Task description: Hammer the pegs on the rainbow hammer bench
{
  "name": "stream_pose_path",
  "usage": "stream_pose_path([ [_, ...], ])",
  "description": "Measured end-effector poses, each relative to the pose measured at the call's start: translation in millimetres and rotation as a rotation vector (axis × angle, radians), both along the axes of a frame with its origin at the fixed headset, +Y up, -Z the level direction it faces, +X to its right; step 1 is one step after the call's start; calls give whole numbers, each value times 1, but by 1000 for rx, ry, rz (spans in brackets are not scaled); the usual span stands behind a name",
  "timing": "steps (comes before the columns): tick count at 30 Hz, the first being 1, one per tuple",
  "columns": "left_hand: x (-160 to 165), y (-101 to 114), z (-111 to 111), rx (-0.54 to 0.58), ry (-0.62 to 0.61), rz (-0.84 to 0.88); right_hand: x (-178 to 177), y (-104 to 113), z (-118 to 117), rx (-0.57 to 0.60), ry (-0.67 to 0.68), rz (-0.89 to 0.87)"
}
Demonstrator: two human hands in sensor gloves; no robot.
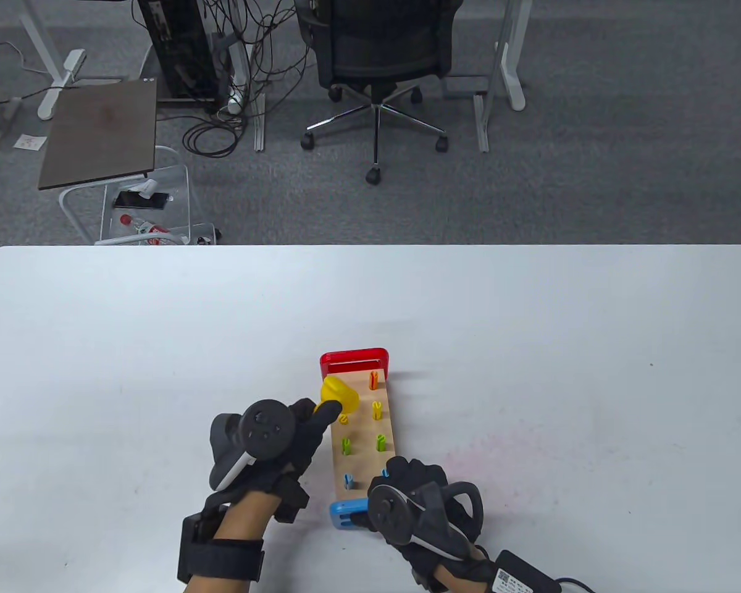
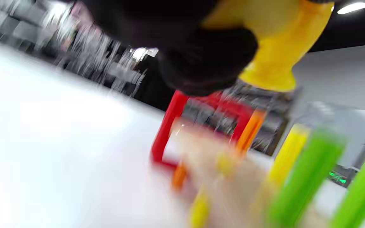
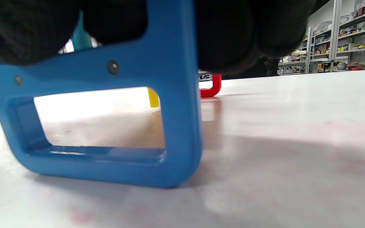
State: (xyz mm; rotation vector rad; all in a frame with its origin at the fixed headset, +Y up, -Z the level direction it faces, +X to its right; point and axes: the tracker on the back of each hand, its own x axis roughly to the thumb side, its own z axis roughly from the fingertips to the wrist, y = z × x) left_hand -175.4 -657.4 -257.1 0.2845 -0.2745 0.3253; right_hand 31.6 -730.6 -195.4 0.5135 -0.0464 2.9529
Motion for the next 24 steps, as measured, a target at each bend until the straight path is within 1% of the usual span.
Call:
stream_pose_path([
  [1,-1,18,9,241,12,65,0,0,0,0,1,-1],
  [2,-2,30,13,274,-18,88,0,0,0,0,1,-1],
  [4,-6,52,26,278,-36,276,0,0,0,-1,2,-3],
  [5,-8,59,30,298,-70,380,0,0,0,0,2,-1],
  [6,-9,61,31,293,-85,425,0,0,0,0,1,-1],
  [7,-10,60,31,277,-93,453,0,0,0,0,1,-2],
  [9,-9,40,23,237,-52,368,0,0,0,1,0,-1],
  [10,-6,11,11,103,-15,253,0,0,0,1,1,-1],
  [11,0,-26,-4,-122,29,100,0,0,0,1,0,-1],
  [12,2,-52,-11,-312,81,-49,0,0,0,1,0,0],
  [13,-6,-68,-11,-574,141,-275,0,0,0,2,-5,0],
  [14,-12,-59,-15,-353,-42,61,0,0,0,3,-1,-2],
  [15,-11,-44,-16,-199,42,259,0,0,1,1,-2,3],
  [16,-16,-30,-9,-223,26,247,1,0,0,-1,1,-2],
  [17,-18,-13,-4,-118,-3,291,0,0,1,0,1,-2],
  [18,-19,1,2,-5,-2,329,0,0,1,2,2,1],
  [20,-20,27,13,131,-32,344,0,1,0,1,1,-1],
  [21,-20,37,19,189,-32,345,0,1,1,0,2,-1],
  [22,-21,42,23,235,-30,345,0,1,1,1,2,-1],
  [24,-21,45,27,283,-34,331,0,1,1,0,1,0],
])
